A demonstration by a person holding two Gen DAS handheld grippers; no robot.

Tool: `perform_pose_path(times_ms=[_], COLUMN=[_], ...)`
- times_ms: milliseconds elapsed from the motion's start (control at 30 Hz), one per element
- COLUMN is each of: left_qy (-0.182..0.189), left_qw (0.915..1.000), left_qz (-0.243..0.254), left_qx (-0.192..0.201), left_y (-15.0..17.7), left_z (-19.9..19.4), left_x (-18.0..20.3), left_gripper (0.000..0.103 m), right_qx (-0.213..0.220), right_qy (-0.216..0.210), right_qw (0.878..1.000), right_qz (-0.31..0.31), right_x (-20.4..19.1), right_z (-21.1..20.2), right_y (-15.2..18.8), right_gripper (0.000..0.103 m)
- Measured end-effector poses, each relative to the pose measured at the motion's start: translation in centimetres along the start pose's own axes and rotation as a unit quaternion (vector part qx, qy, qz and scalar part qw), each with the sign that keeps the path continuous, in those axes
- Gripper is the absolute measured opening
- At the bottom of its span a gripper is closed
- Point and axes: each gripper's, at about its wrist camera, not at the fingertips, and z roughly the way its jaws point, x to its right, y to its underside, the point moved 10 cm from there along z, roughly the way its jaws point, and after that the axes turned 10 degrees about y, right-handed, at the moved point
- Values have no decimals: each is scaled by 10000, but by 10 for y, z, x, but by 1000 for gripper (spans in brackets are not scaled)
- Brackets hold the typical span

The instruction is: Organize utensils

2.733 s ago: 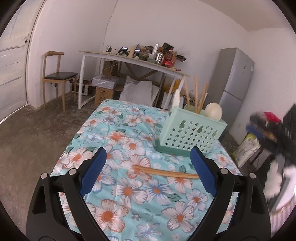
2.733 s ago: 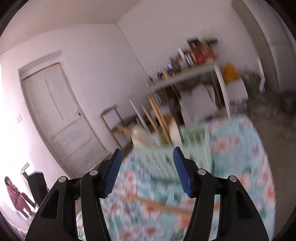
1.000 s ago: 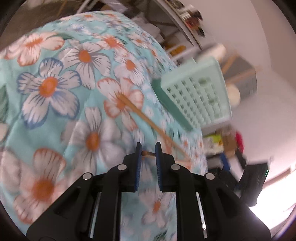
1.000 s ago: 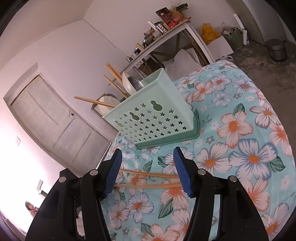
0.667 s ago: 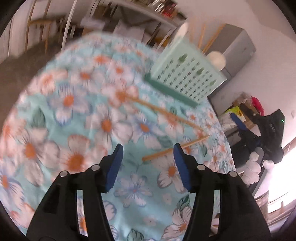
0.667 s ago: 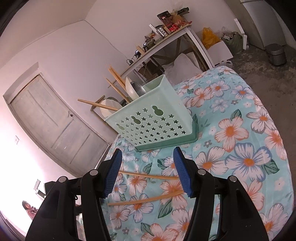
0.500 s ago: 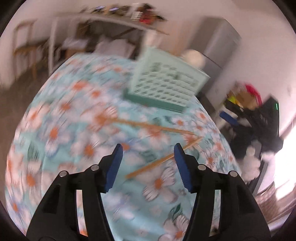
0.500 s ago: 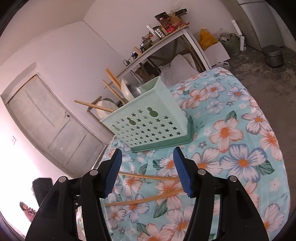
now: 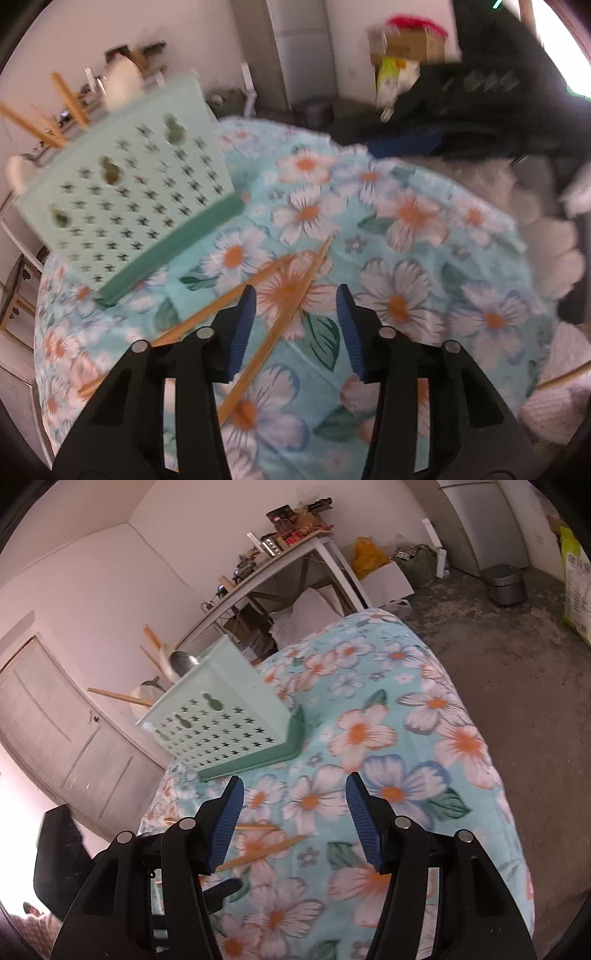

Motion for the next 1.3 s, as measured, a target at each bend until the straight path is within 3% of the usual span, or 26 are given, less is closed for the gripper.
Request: perform_pose_path(times_ms=[133,267,467,633,800,900,1100,1167,1300], left_qy=[214,402,450,627,683,561,19,-129,-375], left_qw=[9990,9967,9950,9882,9755,9568,8981,8745,8408], left_qz=[-249,-577,-778,-1391,-2019,-2655,-4053,-4473,-5021], left_qx=[-309,-394,-439,-142,544,1046,1708,1872,1990], left_y=[1,-4,-7,-9,-8,7,65,86,123], left_z=[24,29,29,2,-47,-81,-129,-140,-154], left_x=[-7,-13,-13,-21,-39,-63,-128,-148,-176], left_gripper=[37,19,6,6,6,6,6,6,6], right_qx=[0,25,113,183,224,173,-53,-128,-206], right_qy=[26,37,21,2,-64,-131,-186,-229,-547], right_qw=[10000,9999,9998,9998,9997,9997,9942,9855,9602], right_qz=[86,152,173,123,28,-98,-1056,-1676,-2731], right_x=[12,18,19,16,4,-7,-55,-82,-133], right_z=[1,-2,-13,-24,-29,-27,-14,-6,7], right_y=[-1,-2,-5,-5,-5,-2,10,17,36], right_gripper=[57,57,57,57,57,57,56,56,56])
